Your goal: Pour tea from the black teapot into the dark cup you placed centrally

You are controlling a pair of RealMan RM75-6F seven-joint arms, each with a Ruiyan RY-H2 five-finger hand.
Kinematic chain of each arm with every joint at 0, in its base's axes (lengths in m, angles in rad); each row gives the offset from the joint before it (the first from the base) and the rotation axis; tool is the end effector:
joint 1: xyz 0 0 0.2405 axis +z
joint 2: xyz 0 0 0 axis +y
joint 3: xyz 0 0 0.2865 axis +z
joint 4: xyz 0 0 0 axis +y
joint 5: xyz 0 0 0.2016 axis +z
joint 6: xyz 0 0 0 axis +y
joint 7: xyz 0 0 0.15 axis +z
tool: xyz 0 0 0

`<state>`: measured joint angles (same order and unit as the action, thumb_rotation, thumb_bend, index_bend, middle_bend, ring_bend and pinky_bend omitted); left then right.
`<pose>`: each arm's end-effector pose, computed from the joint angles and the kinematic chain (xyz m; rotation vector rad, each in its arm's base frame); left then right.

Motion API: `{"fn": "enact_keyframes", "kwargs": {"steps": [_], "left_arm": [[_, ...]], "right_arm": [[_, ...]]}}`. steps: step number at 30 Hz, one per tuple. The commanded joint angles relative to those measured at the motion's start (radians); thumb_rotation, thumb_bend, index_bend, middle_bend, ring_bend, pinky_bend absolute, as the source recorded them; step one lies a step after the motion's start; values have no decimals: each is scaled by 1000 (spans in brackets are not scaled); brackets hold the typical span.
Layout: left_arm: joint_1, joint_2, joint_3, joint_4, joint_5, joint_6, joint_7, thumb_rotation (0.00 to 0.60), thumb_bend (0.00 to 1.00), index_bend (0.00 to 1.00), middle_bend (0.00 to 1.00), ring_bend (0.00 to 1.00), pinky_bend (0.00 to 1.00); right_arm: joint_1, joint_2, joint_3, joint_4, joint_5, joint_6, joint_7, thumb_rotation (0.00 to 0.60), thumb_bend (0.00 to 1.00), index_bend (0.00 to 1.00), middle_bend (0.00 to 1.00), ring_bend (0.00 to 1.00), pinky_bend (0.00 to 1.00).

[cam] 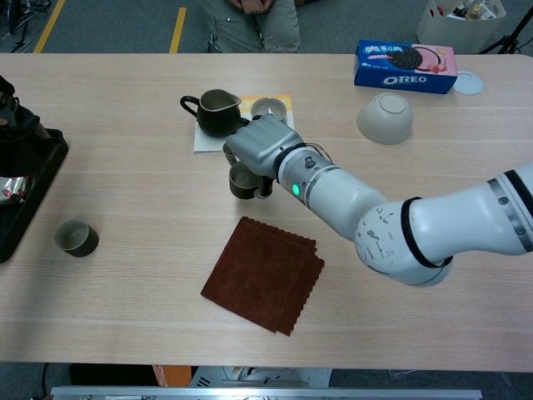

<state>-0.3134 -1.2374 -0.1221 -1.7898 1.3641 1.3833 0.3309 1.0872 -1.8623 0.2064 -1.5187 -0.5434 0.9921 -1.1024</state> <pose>-0.2522 0.2618 0.1279 -1.4946 -0.8367 -0.9728 -0.0408 -0.3367 -0.1245 2.1855 -0.6773 0.5853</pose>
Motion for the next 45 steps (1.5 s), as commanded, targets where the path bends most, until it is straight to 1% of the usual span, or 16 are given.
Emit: {"fn": "enact_keyframes", "kwargs": {"steps": [1,5,10,16,25,34,37,39,45], "left_arm": [[2,3,0,-1,0,1,0,598,305,1000,1000,865,130],[6,12,0,-4,-3,4,-2,599,305,1000,1000,865,130],[12,19,2,0,-7,5,-8,597,305,1000,1000,865,130],[13,20,2,10,-9,1,-16,597,305,1000,1000,865,130],[14,17,3,19,-9,-3,-22,598,305,1000,1000,865,130],[15,10,6,29,-5,-5,-28,597,305,1000,1000,865,130],[15,9,6,32,-4,-5,-30,597,305,1000,1000,865,130],[16,9,6,33,-4,-5,-31,596,304,1000,1000,865,130],[17,6,9,38,-2,-7,-32,598,305,1000,1000,865,130]], "right_arm": [[26,-30,-1,30,22,6,-18,600,310,501,244,65,136],[60,-69,10,81,62,2,-29,600,310,501,244,65,136],[92,-111,5,147,91,-12,-44,600,310,501,244,65,136],[115,-147,4,200,117,-30,-46,600,310,501,244,66,136],[143,-168,2,227,136,-30,-67,600,304,501,239,55,121],[156,-170,-13,235,161,-20,-98,600,302,494,222,29,92],[159,-169,-16,235,173,-17,-108,600,302,449,210,16,72],[160,-168,-17,235,185,-16,-116,600,302,400,200,7,61],[166,-152,-17,213,221,-13,-139,600,302,195,147,0,19]]}}
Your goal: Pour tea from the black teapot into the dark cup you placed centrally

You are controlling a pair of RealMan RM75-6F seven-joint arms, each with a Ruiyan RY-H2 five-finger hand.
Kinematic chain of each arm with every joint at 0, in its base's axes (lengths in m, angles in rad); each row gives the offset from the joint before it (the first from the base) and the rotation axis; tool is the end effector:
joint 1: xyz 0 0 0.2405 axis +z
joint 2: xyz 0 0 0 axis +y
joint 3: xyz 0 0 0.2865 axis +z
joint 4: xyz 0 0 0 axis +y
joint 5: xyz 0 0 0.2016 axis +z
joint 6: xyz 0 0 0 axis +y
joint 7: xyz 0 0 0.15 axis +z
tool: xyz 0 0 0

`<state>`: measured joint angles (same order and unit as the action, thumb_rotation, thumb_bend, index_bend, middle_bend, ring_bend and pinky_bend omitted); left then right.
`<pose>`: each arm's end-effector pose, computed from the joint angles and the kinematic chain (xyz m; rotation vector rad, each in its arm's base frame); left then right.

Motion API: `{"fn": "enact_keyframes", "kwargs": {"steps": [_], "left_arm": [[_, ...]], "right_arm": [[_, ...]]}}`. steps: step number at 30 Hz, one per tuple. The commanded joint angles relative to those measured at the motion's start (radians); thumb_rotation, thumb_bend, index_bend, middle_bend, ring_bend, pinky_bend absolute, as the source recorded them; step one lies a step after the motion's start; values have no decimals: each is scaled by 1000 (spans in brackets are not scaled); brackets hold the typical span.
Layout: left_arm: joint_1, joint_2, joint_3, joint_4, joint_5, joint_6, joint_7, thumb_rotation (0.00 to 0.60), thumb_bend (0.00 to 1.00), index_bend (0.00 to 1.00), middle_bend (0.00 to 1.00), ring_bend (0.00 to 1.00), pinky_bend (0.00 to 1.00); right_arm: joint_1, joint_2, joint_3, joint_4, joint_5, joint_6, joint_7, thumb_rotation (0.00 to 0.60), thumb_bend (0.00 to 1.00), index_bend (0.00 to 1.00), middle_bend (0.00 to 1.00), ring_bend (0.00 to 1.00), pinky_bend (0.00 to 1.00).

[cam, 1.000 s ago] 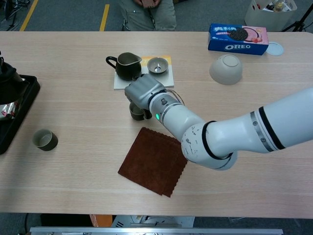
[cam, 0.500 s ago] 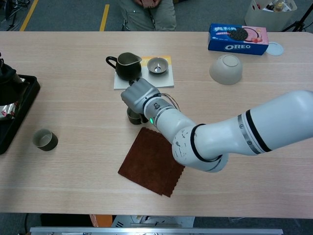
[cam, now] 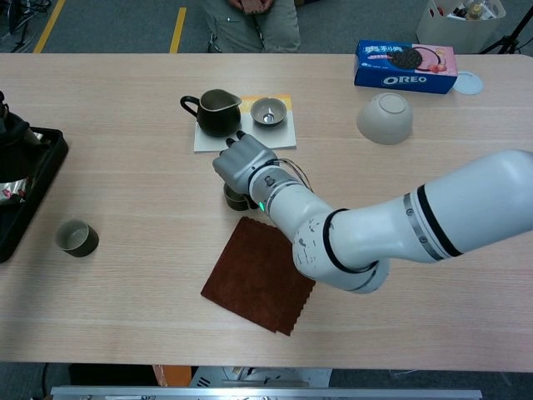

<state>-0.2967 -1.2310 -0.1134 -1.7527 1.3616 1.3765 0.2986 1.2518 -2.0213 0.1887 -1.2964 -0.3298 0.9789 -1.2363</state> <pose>-0.2667 0.2586 0.1299 -1.4863 -0.8497 -0.9410 -0.0224 -0.3391 -0.1751 2.2178 -0.5725 0.3887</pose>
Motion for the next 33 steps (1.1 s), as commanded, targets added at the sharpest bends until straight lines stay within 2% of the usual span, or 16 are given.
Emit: {"fn": "enact_keyframes", "kwargs": {"steps": [1,7,12,15,20,26,33], "left_arm": [[0,-1,0,1,0,-1,0,597,305,1000,1000,865,130],[-3,-3,-2,-1,4,-2,0,598,304,1000,1000,865,130],[-4,-3,-4,-3,7,-1,0,597,304,1000,1000,865,130],[-7,-2,-6,-5,9,-2,-2,599,304,1000,1000,865,130],[-13,-9,-9,-7,13,-6,-1,597,305,1000,1000,865,130],[-26,-28,-11,-11,20,-16,12,598,305,1000,1000,864,130],[-51,-57,-19,-26,15,-35,57,598,305,1000,1000,864,130]], "right_arm": [[2,13,1,-17,13,1,-6,600,302,160,139,0,14],[0,47,6,-60,14,-6,13,600,303,53,109,0,0],[-16,102,16,-122,-21,-6,65,600,303,45,101,0,0],[-34,168,13,-186,-49,5,95,600,303,45,100,0,0],[-92,319,-19,-312,-137,47,161,600,302,45,99,0,0],[-207,524,-64,-461,-278,94,310,600,300,45,99,0,0],[-335,726,-149,-538,-408,125,446,600,291,45,99,0,0]]}}
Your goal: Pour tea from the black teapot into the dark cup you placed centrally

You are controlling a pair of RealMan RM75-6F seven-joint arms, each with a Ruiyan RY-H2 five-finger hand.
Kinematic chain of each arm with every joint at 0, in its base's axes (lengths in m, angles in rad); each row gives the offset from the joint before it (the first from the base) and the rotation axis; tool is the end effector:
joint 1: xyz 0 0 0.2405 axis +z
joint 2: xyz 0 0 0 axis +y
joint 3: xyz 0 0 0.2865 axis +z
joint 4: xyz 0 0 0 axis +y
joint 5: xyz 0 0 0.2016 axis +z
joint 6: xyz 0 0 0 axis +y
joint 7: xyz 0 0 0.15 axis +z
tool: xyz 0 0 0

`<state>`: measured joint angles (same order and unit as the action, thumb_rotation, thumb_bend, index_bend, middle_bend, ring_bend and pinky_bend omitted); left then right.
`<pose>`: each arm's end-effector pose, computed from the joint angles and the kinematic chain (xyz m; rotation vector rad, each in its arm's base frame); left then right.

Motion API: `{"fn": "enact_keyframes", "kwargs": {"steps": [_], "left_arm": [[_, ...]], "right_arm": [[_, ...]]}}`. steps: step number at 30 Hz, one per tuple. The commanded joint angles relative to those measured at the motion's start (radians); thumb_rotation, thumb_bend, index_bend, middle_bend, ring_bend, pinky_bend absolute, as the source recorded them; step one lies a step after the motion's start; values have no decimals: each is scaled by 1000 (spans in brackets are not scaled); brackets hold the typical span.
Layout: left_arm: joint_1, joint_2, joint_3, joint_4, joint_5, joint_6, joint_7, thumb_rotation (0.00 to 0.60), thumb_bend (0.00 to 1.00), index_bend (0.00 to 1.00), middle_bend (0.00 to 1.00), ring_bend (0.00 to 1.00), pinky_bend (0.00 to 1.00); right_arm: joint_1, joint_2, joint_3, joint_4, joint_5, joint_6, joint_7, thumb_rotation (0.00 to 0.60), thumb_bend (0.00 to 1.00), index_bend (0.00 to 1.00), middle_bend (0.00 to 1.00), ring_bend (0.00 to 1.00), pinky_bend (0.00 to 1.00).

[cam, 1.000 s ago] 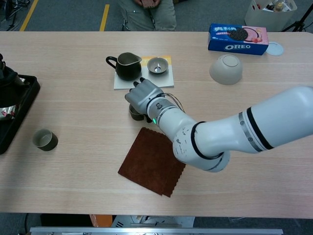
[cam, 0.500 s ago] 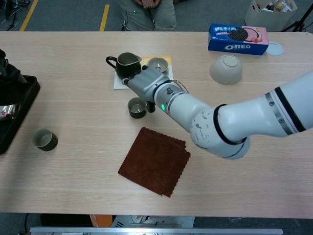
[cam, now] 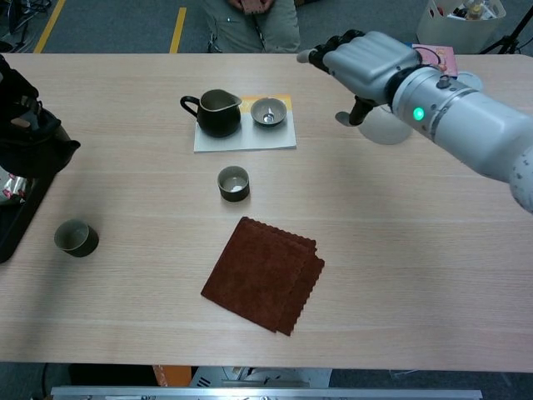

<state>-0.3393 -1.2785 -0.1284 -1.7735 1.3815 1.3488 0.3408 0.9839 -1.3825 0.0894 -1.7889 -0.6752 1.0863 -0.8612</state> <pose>-0.2414 0.2683 0.1113 -1.5442 -0.8356 -0.9995 -0.1177 -0.3725 0.0281 1.9636 -0.6683 0.5983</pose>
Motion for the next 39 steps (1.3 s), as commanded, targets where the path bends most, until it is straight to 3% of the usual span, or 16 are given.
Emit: {"fn": "enact_keyframes", "kwargs": {"steps": [1,8,14,25,39], "left_arm": [[-13,-16,-6,-8,-8,-11,23,598,305,1000,1000,864,130],[-51,-74,-19,-15,-49,-45,101,597,305,1000,1000,865,130],[-86,-145,-26,-4,-83,-67,177,597,304,1000,1000,864,130],[-147,-276,-57,39,-174,-82,297,597,305,1000,1000,864,130],[-211,-394,-88,126,-258,-83,376,598,305,1000,1000,864,130]], "right_arm": [[-81,110,-61,-50,-76,16,87,600,291,45,99,0,0],[-205,249,-146,-45,-232,25,234,600,290,54,99,0,0],[-286,303,-177,-2,-340,19,363,600,291,55,99,0,0],[-372,328,-185,84,-456,-4,499,600,290,55,99,0,0],[-446,349,-177,107,-523,-11,546,600,291,55,99,0,0]]}}
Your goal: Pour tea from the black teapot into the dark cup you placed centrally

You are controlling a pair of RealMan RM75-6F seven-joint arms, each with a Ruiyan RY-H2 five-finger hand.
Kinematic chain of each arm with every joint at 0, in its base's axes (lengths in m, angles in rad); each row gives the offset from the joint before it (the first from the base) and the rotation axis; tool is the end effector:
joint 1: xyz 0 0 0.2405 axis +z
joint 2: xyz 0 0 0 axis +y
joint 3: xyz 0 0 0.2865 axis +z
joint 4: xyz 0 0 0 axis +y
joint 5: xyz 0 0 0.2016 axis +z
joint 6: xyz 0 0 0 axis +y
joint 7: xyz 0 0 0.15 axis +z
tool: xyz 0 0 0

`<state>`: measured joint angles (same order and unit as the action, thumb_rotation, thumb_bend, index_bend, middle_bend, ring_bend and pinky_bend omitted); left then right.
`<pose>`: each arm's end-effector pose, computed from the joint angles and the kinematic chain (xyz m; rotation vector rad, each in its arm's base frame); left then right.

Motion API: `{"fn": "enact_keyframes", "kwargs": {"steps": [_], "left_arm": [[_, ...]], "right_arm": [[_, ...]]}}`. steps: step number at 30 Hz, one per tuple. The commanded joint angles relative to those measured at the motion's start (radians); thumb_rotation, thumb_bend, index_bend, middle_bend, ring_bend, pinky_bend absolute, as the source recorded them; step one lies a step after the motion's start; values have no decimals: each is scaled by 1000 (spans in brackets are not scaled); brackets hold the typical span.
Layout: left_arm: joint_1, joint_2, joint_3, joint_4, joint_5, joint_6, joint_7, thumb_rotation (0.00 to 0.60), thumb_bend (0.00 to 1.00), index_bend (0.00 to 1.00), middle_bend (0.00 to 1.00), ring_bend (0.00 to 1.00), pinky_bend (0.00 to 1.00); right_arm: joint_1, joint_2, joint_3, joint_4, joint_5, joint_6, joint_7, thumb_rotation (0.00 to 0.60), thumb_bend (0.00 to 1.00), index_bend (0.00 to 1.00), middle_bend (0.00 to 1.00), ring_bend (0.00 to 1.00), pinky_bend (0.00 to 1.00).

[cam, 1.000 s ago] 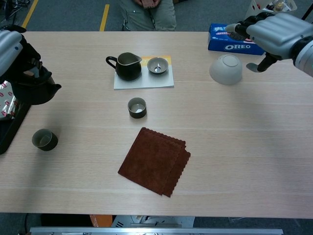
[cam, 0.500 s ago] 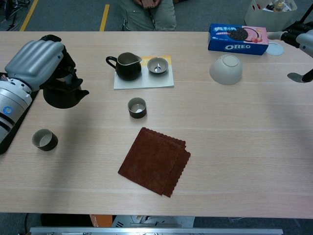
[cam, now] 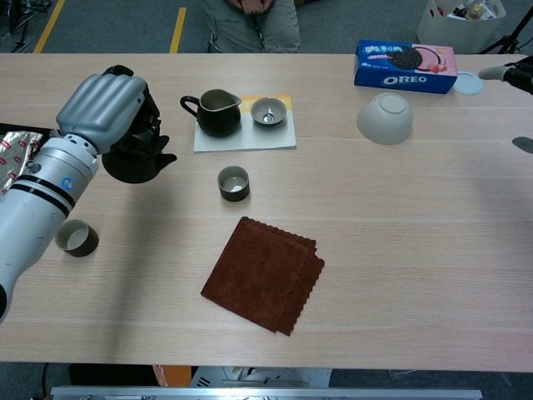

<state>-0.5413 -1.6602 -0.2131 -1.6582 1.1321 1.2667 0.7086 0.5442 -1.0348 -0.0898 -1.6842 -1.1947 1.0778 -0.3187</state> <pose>-0.1686 0.3110 -0.0055 -1.6379 -0.8449 -0.9202 -0.2980 -0.2945 0.1496 1.7955 -0.8140 0.4903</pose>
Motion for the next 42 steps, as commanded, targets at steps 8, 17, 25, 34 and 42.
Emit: {"fn": "enact_keyframes", "kwargs": {"steps": [8,17,25,34,42], "left_arm": [[-43,-62,-20,58,-49,-10,28,596,305,1000,1000,864,130],[-78,-105,-45,81,-107,-22,40,597,305,1000,1000,864,130],[-101,-122,-66,55,-161,-32,33,598,304,1000,1000,864,130],[-134,-155,-75,65,-197,-27,53,597,304,1000,1000,864,130],[-168,-188,-83,90,-210,-12,79,597,305,1000,1000,864,132]], "right_arm": [[-33,8,17,13,-13,-14,20,600,290,55,99,0,0],[-52,13,38,29,-15,-31,35,600,290,55,99,0,0],[-67,18,53,36,-15,-39,39,600,291,55,99,0,0],[-85,28,66,41,-16,-45,50,600,291,56,99,0,0],[-95,28,75,51,-18,-55,60,600,290,55,99,0,0]]}}
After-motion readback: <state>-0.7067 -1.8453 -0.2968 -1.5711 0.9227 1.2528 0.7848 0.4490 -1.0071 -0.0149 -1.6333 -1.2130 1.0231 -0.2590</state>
